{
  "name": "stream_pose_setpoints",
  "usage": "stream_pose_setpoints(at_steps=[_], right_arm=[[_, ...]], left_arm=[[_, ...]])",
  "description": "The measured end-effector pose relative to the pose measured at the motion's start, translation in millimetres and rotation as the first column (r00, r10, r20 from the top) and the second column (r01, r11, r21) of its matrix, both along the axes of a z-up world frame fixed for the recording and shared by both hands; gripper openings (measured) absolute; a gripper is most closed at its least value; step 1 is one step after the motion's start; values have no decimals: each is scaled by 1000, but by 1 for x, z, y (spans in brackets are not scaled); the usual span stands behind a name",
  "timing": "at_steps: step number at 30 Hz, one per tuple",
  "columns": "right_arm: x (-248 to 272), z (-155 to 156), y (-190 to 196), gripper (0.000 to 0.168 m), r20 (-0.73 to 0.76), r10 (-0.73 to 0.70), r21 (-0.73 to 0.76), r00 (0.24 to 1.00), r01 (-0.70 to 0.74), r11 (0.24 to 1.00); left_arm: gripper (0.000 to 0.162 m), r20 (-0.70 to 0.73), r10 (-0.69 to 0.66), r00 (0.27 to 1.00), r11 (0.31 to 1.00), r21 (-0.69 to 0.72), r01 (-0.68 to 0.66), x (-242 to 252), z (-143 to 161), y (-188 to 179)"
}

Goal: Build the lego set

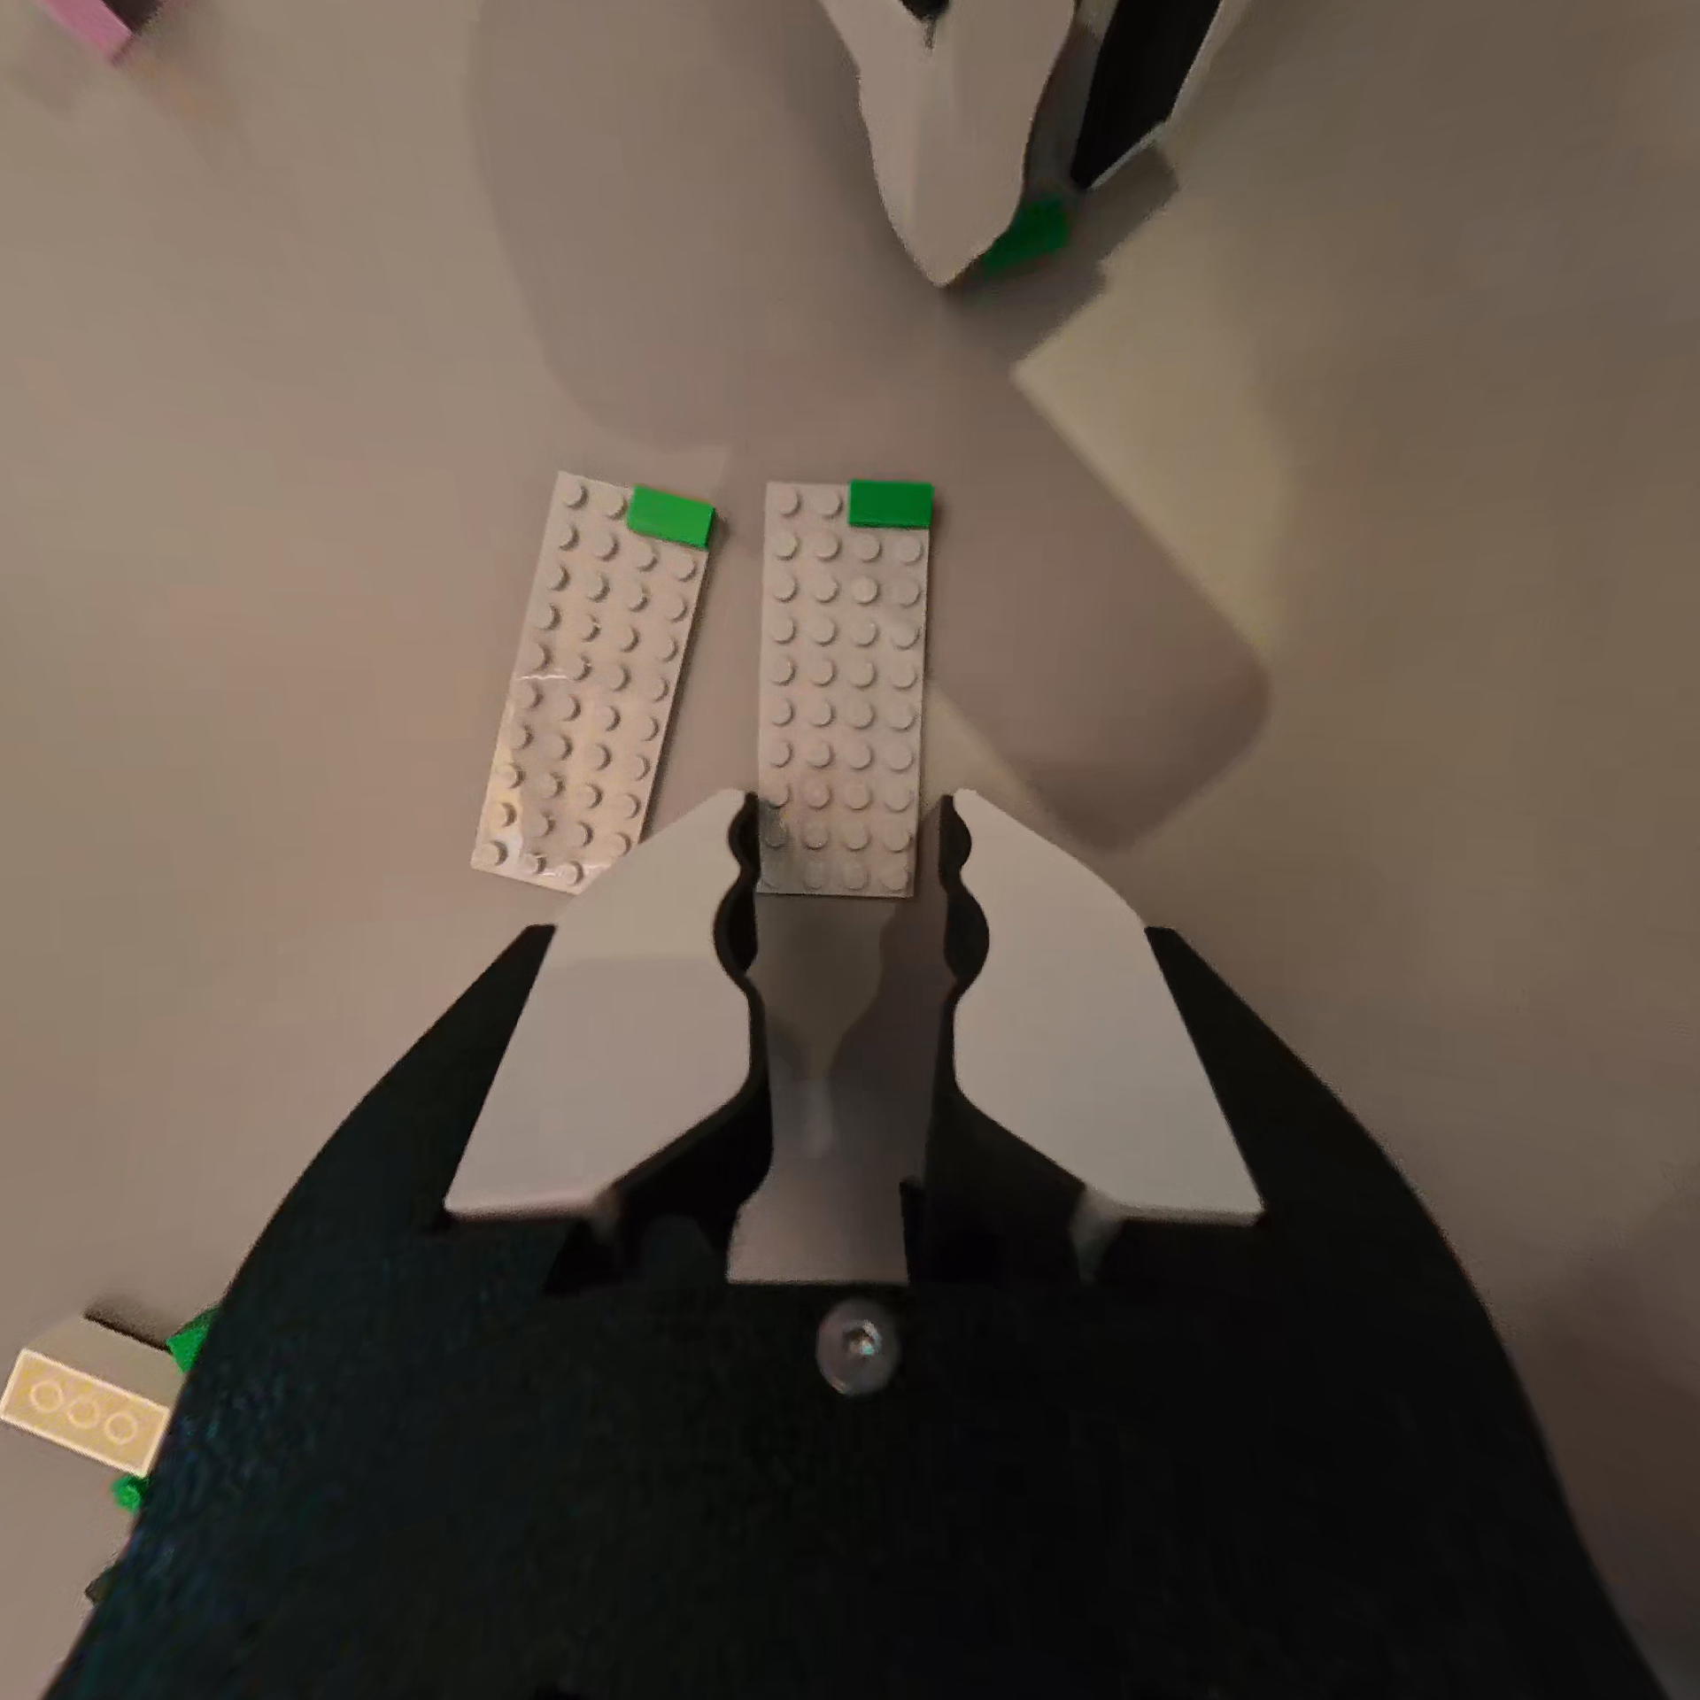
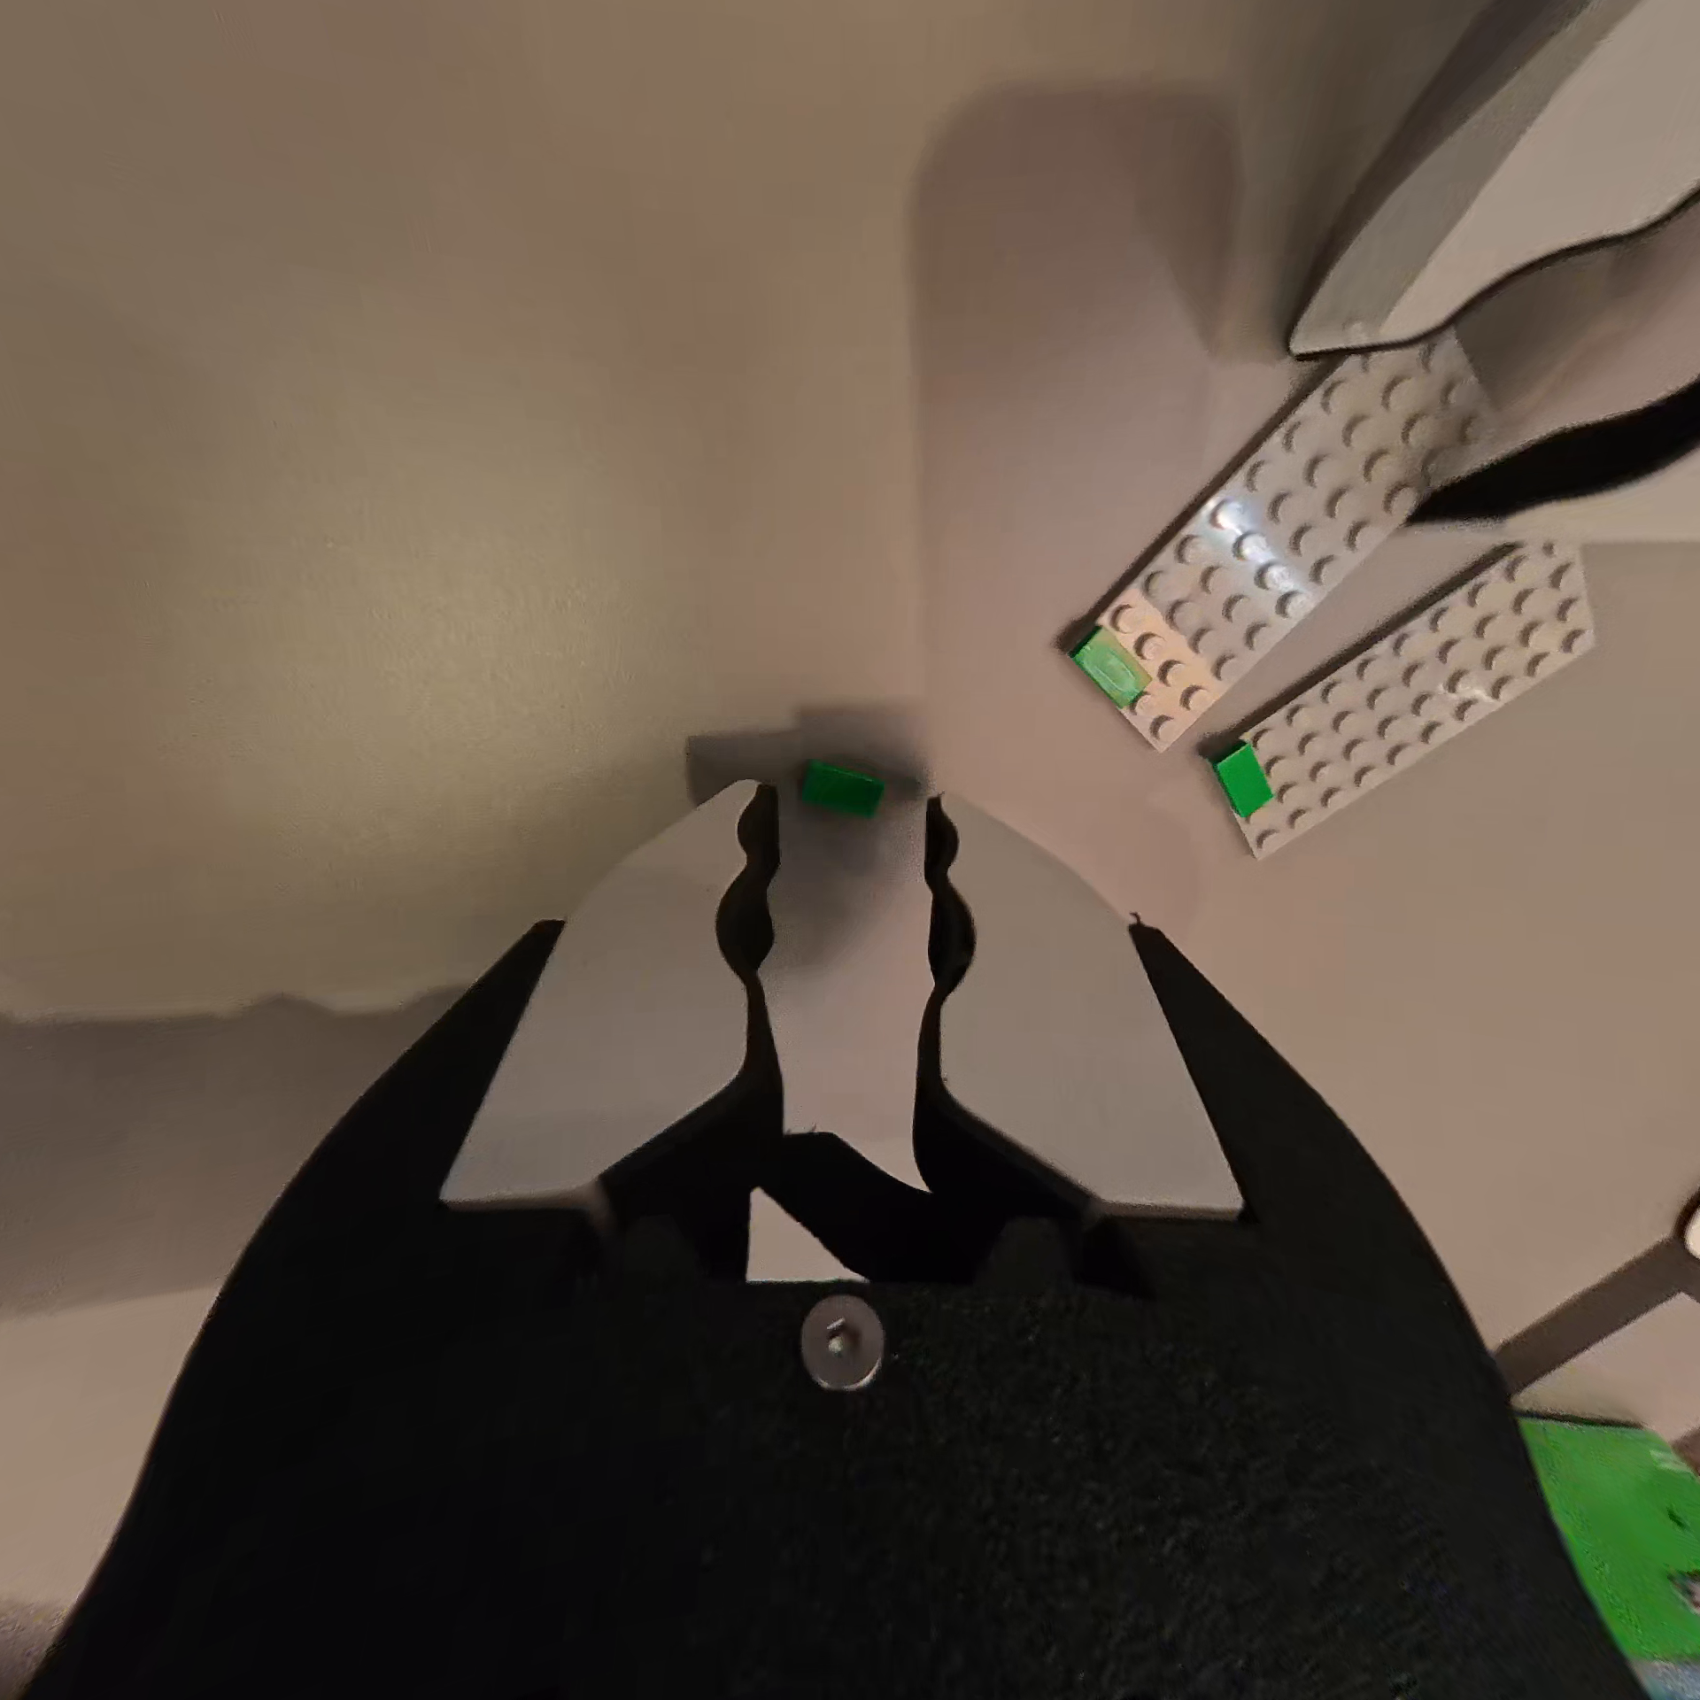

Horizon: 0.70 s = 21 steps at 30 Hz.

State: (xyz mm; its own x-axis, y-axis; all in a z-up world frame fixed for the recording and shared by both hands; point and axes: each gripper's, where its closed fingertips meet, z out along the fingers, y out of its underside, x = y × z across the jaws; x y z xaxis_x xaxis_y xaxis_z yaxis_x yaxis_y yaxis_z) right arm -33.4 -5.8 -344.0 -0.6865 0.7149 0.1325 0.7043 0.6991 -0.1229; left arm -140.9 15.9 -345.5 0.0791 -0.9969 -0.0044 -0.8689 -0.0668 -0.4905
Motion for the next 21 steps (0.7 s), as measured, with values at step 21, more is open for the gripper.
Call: stream_pose_setpoints(at_steps=[21], right_arm=[[-3, 5, -9, 15, -356, -934, -486, 16, 851, 200]], left_arm=[[31, 144, 217, 965, 973, 43, -225, 2, 1, -3]])
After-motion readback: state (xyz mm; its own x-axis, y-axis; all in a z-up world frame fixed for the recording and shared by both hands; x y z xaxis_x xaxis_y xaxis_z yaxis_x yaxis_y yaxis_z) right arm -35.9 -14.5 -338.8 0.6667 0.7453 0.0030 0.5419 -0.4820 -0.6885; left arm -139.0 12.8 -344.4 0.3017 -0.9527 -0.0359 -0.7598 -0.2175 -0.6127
